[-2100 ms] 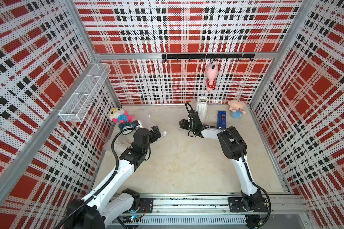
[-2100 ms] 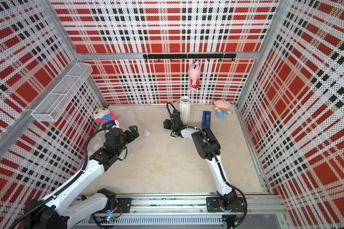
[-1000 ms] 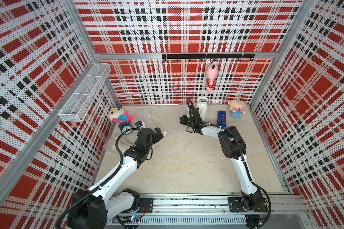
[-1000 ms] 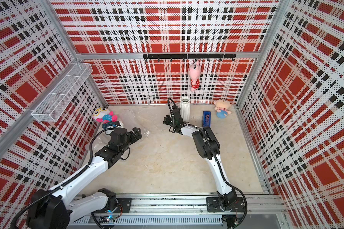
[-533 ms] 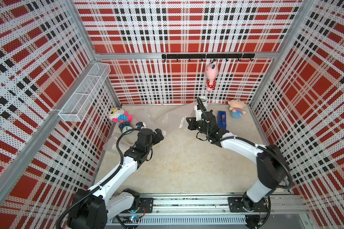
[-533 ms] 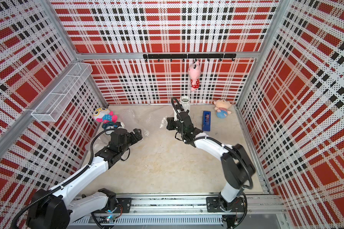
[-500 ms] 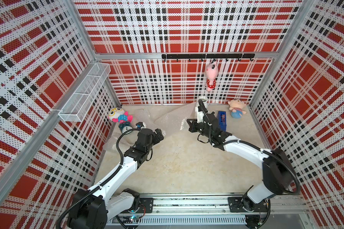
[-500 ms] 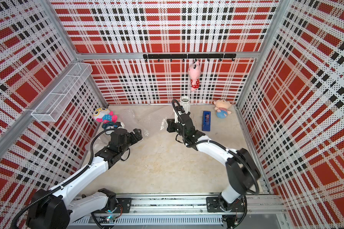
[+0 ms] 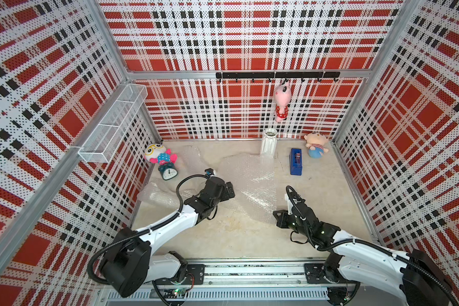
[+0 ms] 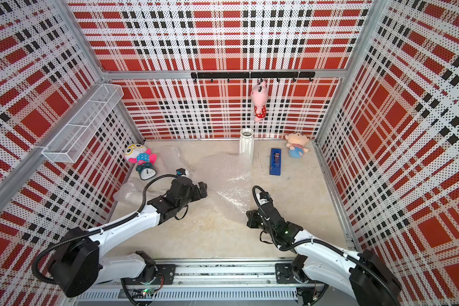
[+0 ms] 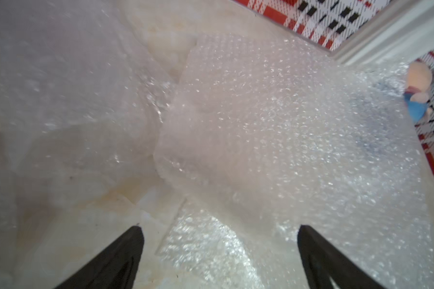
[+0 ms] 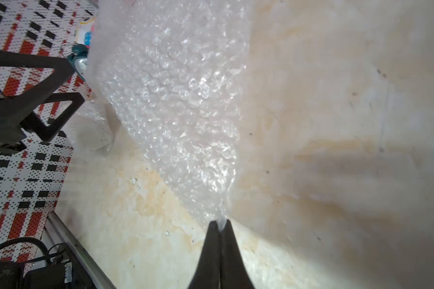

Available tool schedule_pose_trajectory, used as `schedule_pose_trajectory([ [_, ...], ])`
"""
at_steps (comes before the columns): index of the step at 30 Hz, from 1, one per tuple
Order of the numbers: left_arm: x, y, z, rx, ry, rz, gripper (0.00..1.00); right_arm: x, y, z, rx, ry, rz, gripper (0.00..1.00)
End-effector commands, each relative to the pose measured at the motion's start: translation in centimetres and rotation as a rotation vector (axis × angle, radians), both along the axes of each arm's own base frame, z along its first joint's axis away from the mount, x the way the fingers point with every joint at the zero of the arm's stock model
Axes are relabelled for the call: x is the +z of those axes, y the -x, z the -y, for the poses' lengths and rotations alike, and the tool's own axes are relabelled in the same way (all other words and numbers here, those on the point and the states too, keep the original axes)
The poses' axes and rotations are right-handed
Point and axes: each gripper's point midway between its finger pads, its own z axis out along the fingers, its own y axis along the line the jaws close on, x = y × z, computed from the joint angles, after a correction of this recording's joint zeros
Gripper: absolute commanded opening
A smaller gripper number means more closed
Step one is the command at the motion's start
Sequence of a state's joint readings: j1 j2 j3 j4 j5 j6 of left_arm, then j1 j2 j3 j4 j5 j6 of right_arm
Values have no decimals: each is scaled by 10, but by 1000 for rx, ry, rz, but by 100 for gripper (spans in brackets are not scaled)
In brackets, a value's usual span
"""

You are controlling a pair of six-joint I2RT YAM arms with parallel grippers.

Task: Wrap vases in bubble wrap
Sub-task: Place the bubble wrap at the center of the board.

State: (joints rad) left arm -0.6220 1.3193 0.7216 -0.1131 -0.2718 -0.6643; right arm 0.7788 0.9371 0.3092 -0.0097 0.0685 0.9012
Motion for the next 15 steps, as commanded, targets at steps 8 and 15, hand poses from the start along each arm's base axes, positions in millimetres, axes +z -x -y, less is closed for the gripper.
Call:
schedule_pose_trajectory([
  [8,-17,-8,43,-71,-126,-27,99,-28,7,44,-201,128,-107,0],
  [15,-63,7,63,-134,-108,-129,96,-42,-4,39,-164,288,-183,1],
])
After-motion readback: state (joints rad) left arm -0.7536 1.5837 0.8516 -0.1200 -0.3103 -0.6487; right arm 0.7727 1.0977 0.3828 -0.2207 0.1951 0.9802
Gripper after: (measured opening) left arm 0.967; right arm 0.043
